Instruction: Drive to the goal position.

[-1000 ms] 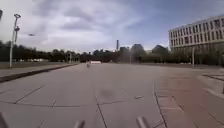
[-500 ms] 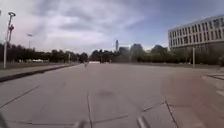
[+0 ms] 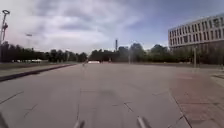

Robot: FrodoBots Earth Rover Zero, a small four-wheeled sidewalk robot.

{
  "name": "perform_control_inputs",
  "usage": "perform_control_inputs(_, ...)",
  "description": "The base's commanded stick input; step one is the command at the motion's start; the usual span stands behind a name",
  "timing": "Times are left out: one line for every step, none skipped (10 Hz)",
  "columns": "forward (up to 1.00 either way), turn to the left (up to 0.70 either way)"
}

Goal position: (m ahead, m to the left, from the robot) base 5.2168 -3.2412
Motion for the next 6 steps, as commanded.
perform_control_inputs(1.00, 0.00)
perform_control_inputs(1.00, 0.00)
perform_control_inputs(1.00, 0.00)
perform_control_inputs(1.00, 0.00)
perform_control_inputs(1.00, 0.00)
perform_control_inputs(1.00, 0.00)
